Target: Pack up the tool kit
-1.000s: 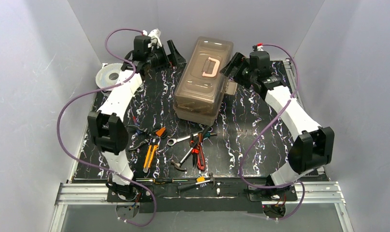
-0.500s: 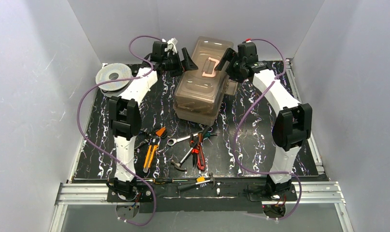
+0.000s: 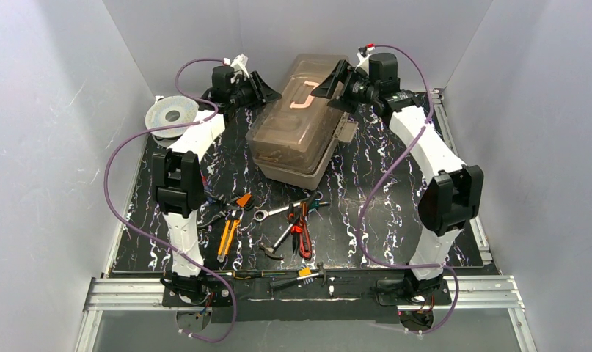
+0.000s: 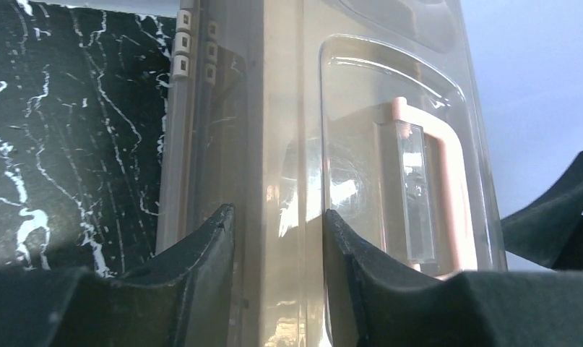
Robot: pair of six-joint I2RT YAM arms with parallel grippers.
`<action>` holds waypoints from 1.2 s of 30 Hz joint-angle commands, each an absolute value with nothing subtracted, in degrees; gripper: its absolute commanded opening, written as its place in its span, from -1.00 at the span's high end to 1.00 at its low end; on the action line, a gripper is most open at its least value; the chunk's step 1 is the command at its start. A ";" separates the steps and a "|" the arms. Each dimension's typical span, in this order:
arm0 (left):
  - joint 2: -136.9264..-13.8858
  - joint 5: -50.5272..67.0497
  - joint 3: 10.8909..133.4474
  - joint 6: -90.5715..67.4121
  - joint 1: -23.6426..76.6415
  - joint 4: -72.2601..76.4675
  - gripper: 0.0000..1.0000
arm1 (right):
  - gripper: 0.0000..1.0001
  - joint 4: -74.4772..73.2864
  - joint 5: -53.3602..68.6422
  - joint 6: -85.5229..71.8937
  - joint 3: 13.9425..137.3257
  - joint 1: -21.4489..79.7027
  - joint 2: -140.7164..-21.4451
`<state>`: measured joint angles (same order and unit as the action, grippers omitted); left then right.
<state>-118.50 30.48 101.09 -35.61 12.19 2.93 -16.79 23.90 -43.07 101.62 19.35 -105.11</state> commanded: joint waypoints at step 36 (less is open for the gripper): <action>-118.62 49.57 85.15 -57.06 8.32 19.15 1.00 | -0.57 13.95 44.14 -60.47 89.83 12.94 -107.89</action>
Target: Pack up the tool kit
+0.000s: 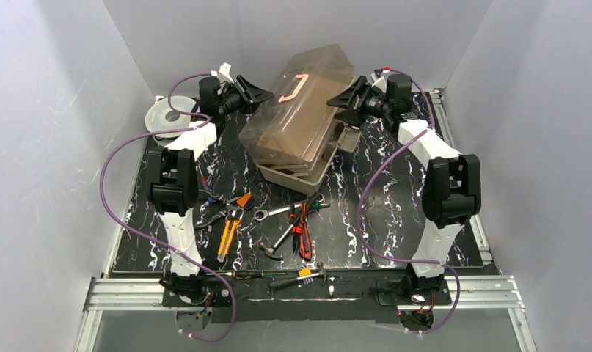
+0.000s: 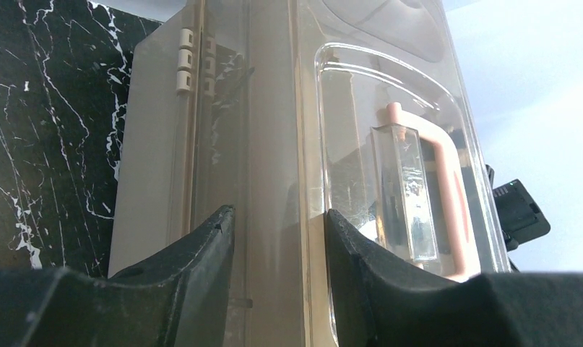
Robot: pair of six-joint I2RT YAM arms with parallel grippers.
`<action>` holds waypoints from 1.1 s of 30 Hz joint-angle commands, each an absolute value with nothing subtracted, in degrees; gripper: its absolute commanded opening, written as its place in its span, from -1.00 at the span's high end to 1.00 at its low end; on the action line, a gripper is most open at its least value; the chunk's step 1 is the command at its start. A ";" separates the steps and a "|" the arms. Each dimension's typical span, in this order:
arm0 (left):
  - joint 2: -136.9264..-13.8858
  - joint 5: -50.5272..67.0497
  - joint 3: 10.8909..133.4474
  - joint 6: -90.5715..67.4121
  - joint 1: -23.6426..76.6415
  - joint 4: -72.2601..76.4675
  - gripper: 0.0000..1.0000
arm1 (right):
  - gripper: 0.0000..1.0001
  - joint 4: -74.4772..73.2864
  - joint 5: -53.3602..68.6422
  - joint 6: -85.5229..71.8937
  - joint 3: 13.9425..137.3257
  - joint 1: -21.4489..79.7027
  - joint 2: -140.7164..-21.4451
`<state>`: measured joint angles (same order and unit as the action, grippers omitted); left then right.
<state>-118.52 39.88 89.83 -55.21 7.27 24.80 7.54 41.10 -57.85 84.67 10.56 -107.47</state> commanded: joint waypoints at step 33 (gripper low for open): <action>-110.28 44.70 91.40 -49.94 9.74 6.36 1.00 | -0.33 -2.86 37.23 -48.89 95.77 14.23 -100.08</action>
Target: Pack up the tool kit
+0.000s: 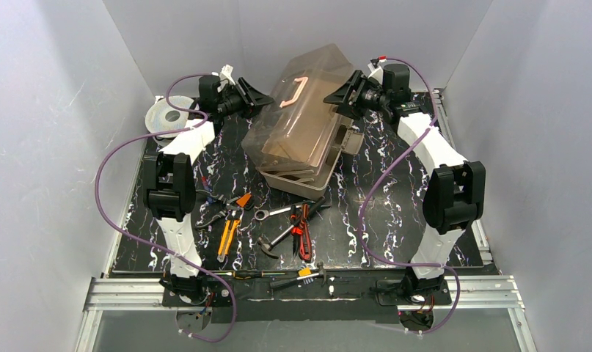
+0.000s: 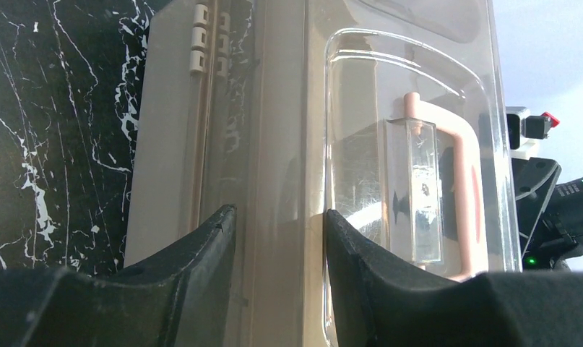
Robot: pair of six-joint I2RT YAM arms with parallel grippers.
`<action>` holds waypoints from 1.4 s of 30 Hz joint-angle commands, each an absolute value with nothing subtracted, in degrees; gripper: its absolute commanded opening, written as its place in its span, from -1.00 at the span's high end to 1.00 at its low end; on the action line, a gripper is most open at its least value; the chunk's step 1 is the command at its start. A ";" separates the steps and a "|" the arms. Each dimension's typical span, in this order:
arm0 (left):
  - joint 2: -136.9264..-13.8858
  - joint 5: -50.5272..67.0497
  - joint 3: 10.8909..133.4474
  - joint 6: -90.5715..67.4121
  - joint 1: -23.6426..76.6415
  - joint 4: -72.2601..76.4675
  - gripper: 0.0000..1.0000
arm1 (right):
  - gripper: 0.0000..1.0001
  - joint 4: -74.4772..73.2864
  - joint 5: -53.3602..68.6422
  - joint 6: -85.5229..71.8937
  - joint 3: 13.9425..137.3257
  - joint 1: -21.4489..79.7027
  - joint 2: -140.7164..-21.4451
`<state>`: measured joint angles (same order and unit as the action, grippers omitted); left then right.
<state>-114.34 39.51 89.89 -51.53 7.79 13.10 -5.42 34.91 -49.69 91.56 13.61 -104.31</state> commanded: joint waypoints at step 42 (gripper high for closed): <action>-92.58 2.46 116.43 9.16 31.79 -41.09 -0.97 | -0.09 13.12 45.57 -60.35 98.49 16.04 -104.52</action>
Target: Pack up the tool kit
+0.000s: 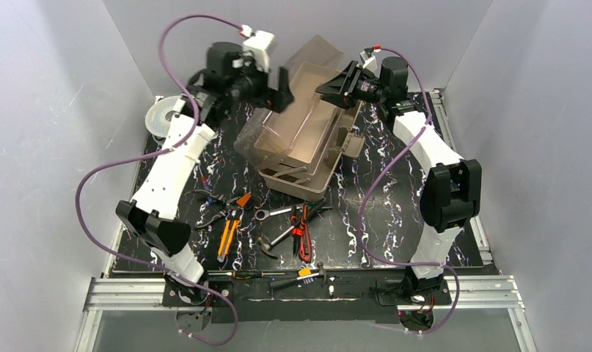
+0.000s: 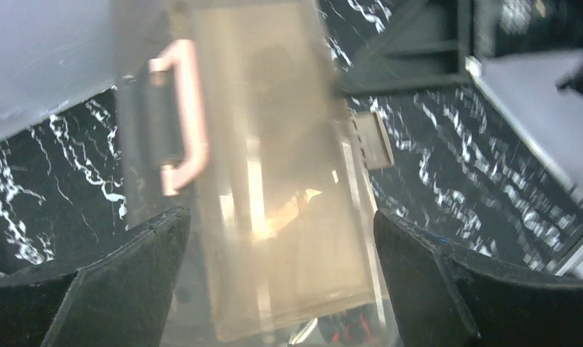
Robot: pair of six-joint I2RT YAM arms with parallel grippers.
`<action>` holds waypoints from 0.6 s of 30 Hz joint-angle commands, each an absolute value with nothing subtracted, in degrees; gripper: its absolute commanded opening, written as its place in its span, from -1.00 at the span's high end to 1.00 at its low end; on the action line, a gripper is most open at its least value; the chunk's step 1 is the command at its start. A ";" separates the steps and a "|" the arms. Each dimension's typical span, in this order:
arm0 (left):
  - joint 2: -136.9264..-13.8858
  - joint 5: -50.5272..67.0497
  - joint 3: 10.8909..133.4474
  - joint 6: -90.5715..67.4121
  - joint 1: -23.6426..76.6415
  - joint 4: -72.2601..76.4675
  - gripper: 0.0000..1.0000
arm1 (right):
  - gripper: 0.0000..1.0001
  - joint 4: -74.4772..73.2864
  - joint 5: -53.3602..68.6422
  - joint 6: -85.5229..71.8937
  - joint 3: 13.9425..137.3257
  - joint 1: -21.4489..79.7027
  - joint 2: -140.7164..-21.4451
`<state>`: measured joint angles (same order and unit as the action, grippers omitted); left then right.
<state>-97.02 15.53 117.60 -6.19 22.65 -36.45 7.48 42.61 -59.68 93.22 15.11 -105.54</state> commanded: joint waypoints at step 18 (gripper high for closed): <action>-105.81 -41.18 117.39 29.19 51.17 -42.36 -0.97 | -0.15 10.65 45.09 -59.51 99.99 16.88 -104.50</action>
